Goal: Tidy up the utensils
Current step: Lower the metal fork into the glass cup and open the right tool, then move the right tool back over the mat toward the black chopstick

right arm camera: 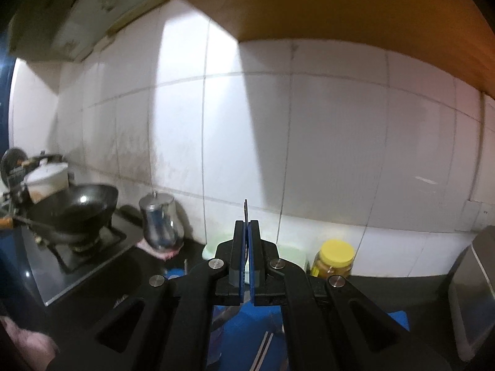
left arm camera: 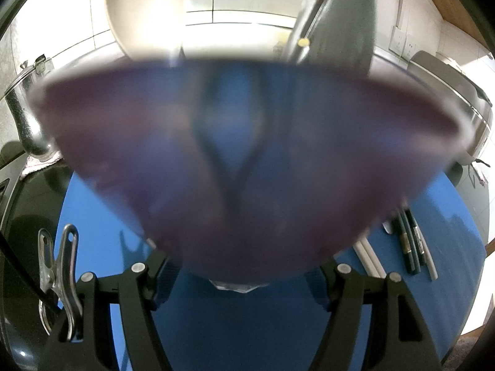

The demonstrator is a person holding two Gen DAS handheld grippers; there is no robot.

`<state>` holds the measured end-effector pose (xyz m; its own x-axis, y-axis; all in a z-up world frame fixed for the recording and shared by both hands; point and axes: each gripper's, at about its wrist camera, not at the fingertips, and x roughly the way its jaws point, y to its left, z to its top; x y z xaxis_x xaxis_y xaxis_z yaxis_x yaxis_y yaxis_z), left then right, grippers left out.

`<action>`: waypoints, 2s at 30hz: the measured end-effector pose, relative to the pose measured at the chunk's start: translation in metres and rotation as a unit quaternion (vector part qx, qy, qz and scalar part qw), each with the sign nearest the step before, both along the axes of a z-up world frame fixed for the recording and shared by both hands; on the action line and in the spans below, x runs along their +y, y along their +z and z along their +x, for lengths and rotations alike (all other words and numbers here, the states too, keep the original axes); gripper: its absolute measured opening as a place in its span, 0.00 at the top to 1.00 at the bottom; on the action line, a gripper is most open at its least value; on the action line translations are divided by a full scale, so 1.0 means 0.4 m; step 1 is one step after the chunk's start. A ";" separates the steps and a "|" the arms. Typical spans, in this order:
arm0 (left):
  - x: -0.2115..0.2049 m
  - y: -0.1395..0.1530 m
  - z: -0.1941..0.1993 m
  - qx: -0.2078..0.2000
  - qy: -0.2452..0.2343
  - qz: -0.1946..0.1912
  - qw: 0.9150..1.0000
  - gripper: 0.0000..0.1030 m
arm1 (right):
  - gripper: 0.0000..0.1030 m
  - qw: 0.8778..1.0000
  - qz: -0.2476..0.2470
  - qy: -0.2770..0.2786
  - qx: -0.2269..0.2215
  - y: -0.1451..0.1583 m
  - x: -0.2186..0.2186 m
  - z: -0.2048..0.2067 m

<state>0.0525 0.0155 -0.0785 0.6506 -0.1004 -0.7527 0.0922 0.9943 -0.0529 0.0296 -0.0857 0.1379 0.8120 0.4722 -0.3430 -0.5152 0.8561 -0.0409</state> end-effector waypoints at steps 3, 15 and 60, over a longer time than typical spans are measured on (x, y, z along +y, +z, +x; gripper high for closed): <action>0.000 0.000 0.000 0.000 0.000 0.000 1.000 0.28 | 0.97 1.000 -0.011 0.010 0.024 -0.036 0.016 0.012; 0.000 0.000 0.000 0.000 0.000 0.000 1.000 0.28 | 0.97 0.995 -0.051 0.031 0.085 -0.138 0.051 0.049; 0.000 0.000 -0.001 0.000 0.000 0.001 1.000 0.28 | 0.71 0.977 0.033 -0.090 0.189 -0.200 -0.213 0.115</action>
<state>0.0519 0.0154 -0.0786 0.6505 -0.0996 -0.7530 0.0923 0.9944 -0.0518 0.0757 -0.1709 0.0578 0.7057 0.3643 -0.6077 -0.3236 0.9287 0.1809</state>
